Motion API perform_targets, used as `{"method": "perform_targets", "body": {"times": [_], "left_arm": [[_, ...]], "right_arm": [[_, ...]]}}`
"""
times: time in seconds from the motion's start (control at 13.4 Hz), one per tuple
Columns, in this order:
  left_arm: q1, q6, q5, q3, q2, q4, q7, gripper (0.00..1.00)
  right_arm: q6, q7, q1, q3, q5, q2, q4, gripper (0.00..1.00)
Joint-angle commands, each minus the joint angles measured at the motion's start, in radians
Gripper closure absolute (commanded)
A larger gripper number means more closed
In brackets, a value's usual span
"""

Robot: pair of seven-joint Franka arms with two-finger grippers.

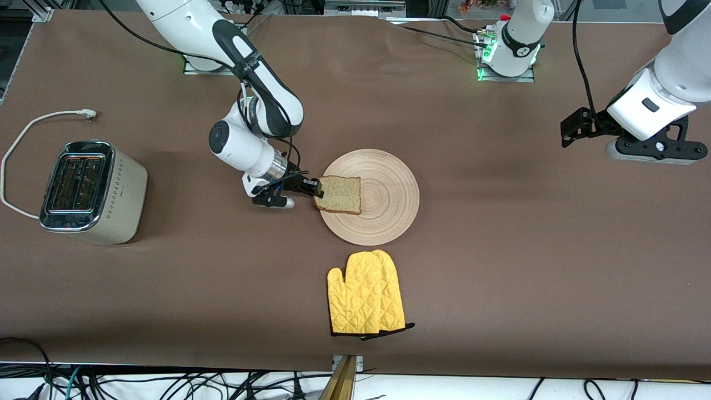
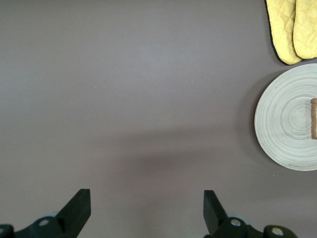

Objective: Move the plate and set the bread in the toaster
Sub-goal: 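Close the right gripper on the edge of the bread slice, then lift the bread with the right gripper and carry it over the toaster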

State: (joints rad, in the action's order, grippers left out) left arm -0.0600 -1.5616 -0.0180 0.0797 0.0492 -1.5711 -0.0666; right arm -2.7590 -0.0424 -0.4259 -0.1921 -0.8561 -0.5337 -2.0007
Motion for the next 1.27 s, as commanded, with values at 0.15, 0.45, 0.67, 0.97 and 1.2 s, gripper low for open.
{"method": "perform_targets", "body": {"times": [0.15, 0.45, 0.67, 0.97, 1.2], "left_arm": [[-0.001, 0.017, 0.020, -0.005, -0.003, 0.010, -0.006, 0.00], [-0.003, 0.017, 0.020, -0.005, -0.002, 0.011, -0.006, 0.00], [-0.003, 0.015, 0.020, -0.006, 0.000, 0.019, -0.006, 0.00], [-0.003, 0.015, 0.020, -0.006, 0.006, 0.023, -0.006, 0.00], [-0.003, 0.017, 0.020, -0.006, 0.006, 0.023, -0.006, 0.00]], "right_arm": [[0.002, -0.004, -0.005, -0.009, -0.031, 0.009, 0.016, 1.00], [0.111, -0.062, -0.004, -0.004, -0.029, 0.053, 0.062, 1.00], [0.247, -0.062, -0.002, 0.063, -0.009, 0.132, 0.065, 1.00], [0.487, -0.062, -0.002, 0.212, 0.202, 0.224, 0.085, 1.00], [0.732, -0.050, -0.002, 0.334, 0.418, 0.279, 0.170, 1.00]]}}
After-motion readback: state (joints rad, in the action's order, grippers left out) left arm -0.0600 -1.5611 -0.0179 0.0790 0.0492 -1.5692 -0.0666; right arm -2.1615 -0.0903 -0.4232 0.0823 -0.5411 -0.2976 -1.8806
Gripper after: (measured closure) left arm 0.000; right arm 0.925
